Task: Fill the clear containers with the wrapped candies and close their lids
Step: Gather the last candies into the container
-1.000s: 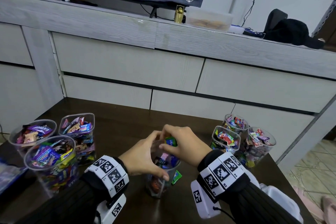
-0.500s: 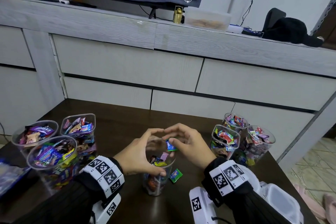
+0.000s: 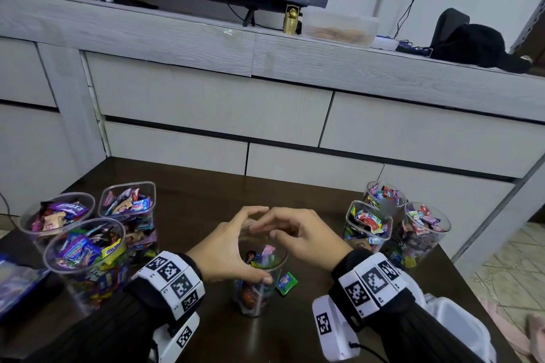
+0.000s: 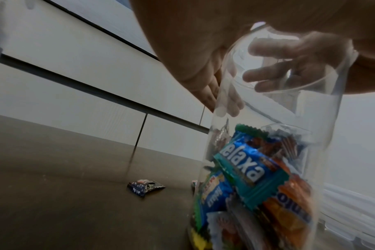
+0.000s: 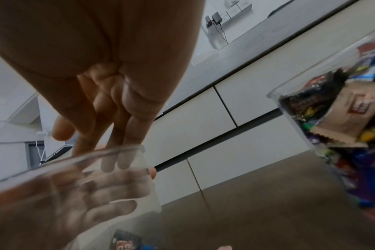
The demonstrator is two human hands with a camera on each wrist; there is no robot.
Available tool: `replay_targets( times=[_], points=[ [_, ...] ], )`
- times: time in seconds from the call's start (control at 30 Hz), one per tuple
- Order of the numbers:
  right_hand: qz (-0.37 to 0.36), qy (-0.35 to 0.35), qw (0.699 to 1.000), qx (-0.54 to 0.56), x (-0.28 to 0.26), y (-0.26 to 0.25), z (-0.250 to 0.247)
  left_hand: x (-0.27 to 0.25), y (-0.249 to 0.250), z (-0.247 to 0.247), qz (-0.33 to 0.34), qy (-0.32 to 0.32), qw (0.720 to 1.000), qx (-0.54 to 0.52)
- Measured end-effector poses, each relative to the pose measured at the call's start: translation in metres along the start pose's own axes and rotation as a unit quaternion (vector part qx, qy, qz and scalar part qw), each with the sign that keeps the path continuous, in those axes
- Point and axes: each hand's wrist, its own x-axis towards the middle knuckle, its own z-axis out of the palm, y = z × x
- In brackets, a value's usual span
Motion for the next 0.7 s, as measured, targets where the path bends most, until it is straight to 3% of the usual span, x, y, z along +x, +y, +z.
replay_targets(
  times=[0.07, 0.17, 0.23, 0.27, 0.33, 0.4, 0.57, 0.7],
  points=[
    [0.002, 0.017, 1.0, 0.01, -0.001, 0.004, 0.001, 0.0, 0.0, 0.0, -0.001, -0.001, 1.0, 0.003],
    [0.029, 0.12, 0.992, 0.035, -0.006, 0.016, 0.0, -0.001, -0.002, -0.003, -0.002, 0.004, 1.0, -0.002],
    [0.08, 0.176, 0.981, -0.032, -0.011, 0.03, 0.0, -0.003, -0.002, -0.008, -0.004, 0.008, 1.0, 0.012],
    [0.128, 0.16, 0.974, -0.094, -0.014, 0.039, 0.001, -0.004, -0.003, -0.011, -0.004, 0.01, 1.0, 0.019],
    [0.248, 0.054, 0.948, -0.191, -0.021, 0.058, 0.01, -0.007, -0.005, -0.016, -0.006, 0.014, 0.999, 0.028],
    [0.327, -0.033, 0.921, -0.21, -0.026, 0.073, 0.025, -0.01, -0.006, -0.019, -0.007, 0.015, 0.999, 0.029],
    [0.412, -0.037, 0.892, -0.183, -0.011, 0.095, 0.055, -0.013, -0.01, -0.02, -0.003, 0.022, 1.0, 0.022],
    [0.38, -0.028, 0.902, -0.202, 0.017, 0.099, 0.068, -0.013, -0.012, -0.018, 0.008, 0.026, 0.999, 0.017]
  ],
)
